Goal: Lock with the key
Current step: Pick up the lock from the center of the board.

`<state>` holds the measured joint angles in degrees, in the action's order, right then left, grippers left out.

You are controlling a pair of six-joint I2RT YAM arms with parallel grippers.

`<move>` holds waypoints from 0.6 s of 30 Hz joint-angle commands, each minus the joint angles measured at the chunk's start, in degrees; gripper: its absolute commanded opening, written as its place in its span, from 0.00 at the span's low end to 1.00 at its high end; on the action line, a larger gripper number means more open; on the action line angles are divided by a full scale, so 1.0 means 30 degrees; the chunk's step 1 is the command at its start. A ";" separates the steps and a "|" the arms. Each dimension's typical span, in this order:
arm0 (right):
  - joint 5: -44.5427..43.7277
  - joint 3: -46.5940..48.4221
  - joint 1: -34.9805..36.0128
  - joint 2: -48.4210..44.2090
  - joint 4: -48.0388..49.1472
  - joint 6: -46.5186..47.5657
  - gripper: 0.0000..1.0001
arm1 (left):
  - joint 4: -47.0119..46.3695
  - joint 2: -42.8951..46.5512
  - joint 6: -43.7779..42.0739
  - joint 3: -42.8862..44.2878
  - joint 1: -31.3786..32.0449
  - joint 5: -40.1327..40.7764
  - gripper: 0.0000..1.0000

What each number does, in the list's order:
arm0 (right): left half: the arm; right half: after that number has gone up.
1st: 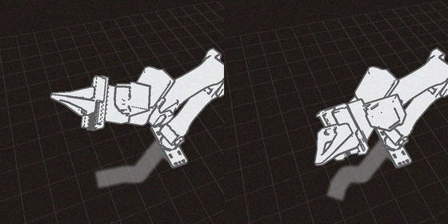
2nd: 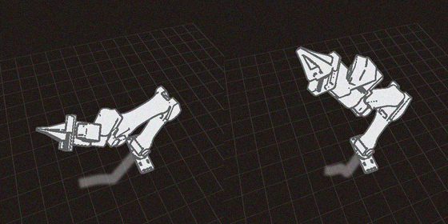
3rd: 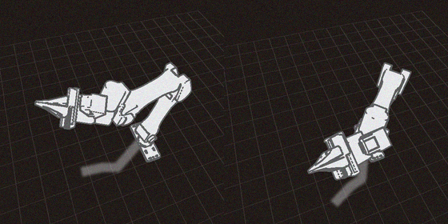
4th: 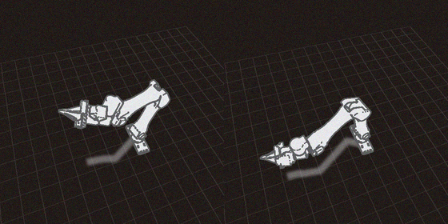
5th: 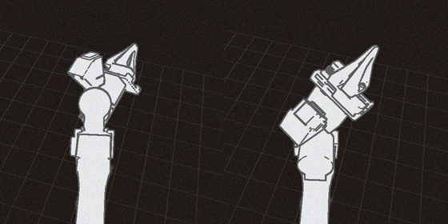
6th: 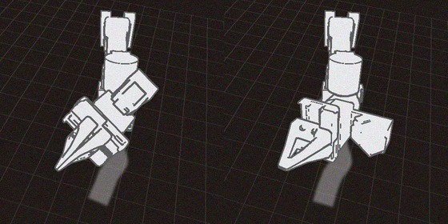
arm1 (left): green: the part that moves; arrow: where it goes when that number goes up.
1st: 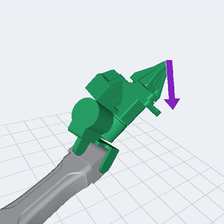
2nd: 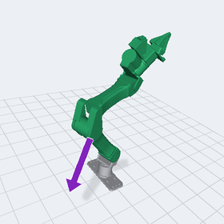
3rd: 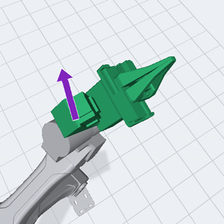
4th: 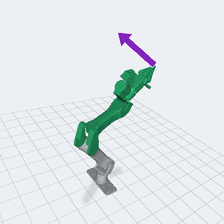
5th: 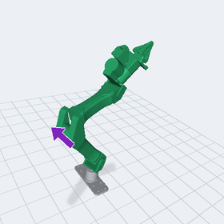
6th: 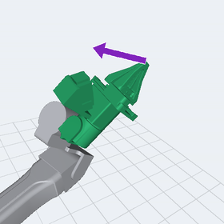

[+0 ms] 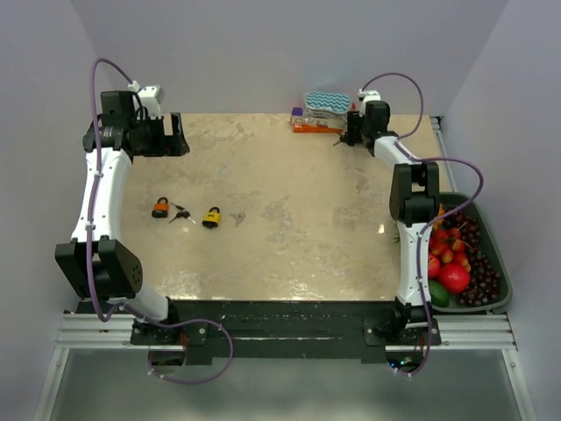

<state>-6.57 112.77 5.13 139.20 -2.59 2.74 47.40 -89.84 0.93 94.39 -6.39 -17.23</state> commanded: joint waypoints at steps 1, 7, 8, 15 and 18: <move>-0.0535 0.0788 -0.0126 0.0476 0.0775 -0.0328 0.73 | -0.0330 0.0123 0.0364 0.0647 -0.0213 0.0237 0.98; -0.0682 0.0876 -0.0156 0.0799 0.0746 -0.0358 0.71 | -0.0389 0.0153 0.0481 0.0588 -0.0271 0.0149 0.98; -0.0682 0.0818 -0.0156 0.0828 0.0775 -0.0387 0.69 | -0.0418 0.0153 0.0452 0.0617 -0.0242 0.0149 0.98; -0.0769 0.0789 -0.0243 0.0916 0.0775 -0.0124 0.42 | -0.0418 -0.0140 0.0452 0.0763 -0.0271 0.0061 0.98; -0.0857 0.0088 -0.0331 0.0245 0.1240 0.0170 0.28 | -0.0360 -0.0199 0.0452 0.0851 -0.0271 -0.0143 0.98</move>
<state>-7.46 112.90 4.73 142.15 -2.09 2.37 47.40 -90.17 1.48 94.39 -6.70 -17.15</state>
